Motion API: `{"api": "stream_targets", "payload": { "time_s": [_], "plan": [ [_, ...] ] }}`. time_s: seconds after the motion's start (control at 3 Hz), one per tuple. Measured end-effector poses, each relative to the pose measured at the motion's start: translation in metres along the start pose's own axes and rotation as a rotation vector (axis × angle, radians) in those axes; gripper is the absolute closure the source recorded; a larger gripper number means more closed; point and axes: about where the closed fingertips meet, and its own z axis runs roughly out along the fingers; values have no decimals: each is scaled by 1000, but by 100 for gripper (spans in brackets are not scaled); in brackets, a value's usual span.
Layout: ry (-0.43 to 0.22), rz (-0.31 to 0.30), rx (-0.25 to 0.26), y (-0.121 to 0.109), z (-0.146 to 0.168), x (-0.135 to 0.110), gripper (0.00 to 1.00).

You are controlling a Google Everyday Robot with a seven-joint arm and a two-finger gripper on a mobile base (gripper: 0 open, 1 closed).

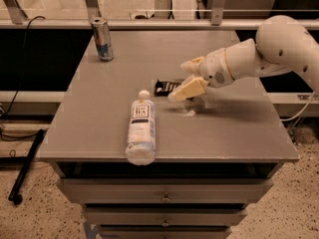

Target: Move rxbar chocolate near blue plastic bottle

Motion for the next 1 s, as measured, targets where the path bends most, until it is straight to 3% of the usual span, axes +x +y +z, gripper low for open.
{"api": "stream_targets", "payload": {
  "time_s": [0.33,0.67,1.0],
  "plan": [
    [1,1,-1,1,0,1,0],
    [-63,52,31,-14,-22,10,0],
    [-192,98,103,-44,-78,24,0]
  ]
}}
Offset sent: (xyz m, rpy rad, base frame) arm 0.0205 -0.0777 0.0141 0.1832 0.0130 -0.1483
